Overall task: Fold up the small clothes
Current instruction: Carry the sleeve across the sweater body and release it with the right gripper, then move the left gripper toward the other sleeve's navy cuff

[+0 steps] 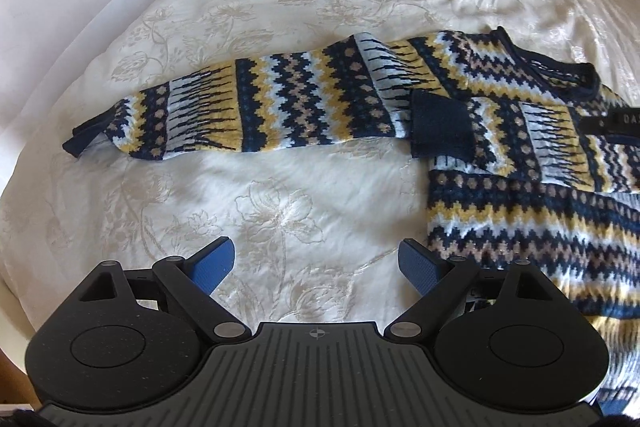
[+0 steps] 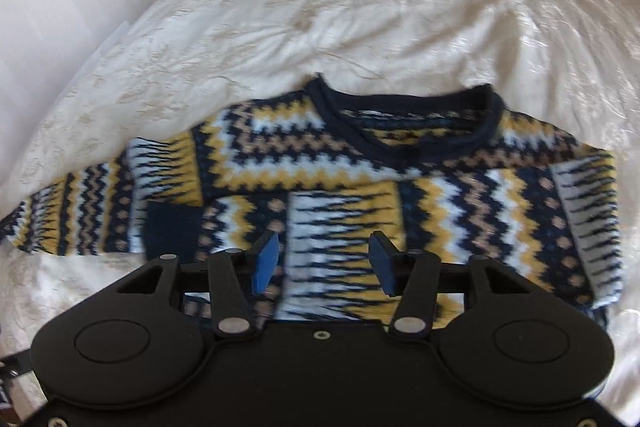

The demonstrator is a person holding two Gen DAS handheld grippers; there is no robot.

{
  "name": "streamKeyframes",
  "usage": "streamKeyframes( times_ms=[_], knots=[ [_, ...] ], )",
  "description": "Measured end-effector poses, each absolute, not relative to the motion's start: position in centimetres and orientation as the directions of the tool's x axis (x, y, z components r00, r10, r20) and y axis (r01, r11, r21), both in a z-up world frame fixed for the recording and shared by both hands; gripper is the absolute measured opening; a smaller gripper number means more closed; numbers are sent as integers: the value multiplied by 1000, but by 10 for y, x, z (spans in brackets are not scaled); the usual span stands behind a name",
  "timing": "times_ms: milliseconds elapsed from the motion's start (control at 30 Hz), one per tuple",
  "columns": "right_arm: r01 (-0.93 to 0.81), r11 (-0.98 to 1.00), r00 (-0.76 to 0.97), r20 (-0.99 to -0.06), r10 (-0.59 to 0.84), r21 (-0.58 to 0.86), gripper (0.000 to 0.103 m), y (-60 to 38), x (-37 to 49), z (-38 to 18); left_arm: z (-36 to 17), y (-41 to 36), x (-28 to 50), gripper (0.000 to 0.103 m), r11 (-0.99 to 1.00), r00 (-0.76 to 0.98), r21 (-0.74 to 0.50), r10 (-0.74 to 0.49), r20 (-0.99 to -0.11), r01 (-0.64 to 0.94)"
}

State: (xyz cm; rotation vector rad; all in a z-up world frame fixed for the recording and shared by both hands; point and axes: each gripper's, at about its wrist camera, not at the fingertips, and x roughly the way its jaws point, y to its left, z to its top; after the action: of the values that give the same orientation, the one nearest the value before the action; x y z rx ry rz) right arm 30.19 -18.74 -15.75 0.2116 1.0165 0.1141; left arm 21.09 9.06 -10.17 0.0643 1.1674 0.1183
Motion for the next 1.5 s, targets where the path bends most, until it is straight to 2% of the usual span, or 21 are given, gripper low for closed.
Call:
streamKeyframes(
  times_ms=[233,433,533,600,733,867,967,1033,1100,1167,1200,1267,1400,1500],
  knots=[
    [266,960,514,-855,-67,85,58,-297,294,-177,-108,58,219,89,994,373,108,112,-921,-32],
    [343,935,500,-860,-105,85,57,-351,303,-191,-110,32,221,89,994,361,108,112,-926,-31],
    [313,945,494,-866,-76,95,45,-357,311,-200,-110,21,222,89,993,362,110,115,-925,-36],
    [289,952,477,-877,-50,103,13,-359,315,-207,-110,15,222,89,993,362,112,119,-925,-38],
    [262,960,460,-887,-38,95,11,-371,313,-214,-112,8,223,89,992,359,116,124,-925,-44],
    [347,936,409,-908,-90,64,4,-395,309,-225,-115,5,223,89,991,354,122,133,-926,-54],
    [417,906,380,-920,-100,74,4,-415,303,-235,-117,6,224,89,991,352,122,135,-926,-60],
    [436,893,422,-902,-93,112,6,-422,296,-226,-118,9,224,89,991,355,117,133,-925,-67],
    [413,897,479,-875,-68,156,17,-420,289,-214,-118,14,223,87,991,371,103,125,-920,-80],
    [380,913,499,-864,-69,147,19,-413,285,-203,-120,24,223,84,993,382,69,101,-919,-97],
    [362,921,508,-859,-64,145,34,-408,283,-199,-122,30,224,83,993,384,39,79,-920,-112],
    [336,929,525,-850,-45,158,57,-396,279,-193,-124,44,225,80,989,399,-29,31,-917,-143],
    [268,950,541,-841,-9,163,63,-363,269,-184,-123,72,222,80,977,458,-137,-46,-888,-166],
    [220,959,554,-832,30,181,74,-336,261,-178,-122,89,220,80,980,480,-123,-33,-876,-158]
  ],
)
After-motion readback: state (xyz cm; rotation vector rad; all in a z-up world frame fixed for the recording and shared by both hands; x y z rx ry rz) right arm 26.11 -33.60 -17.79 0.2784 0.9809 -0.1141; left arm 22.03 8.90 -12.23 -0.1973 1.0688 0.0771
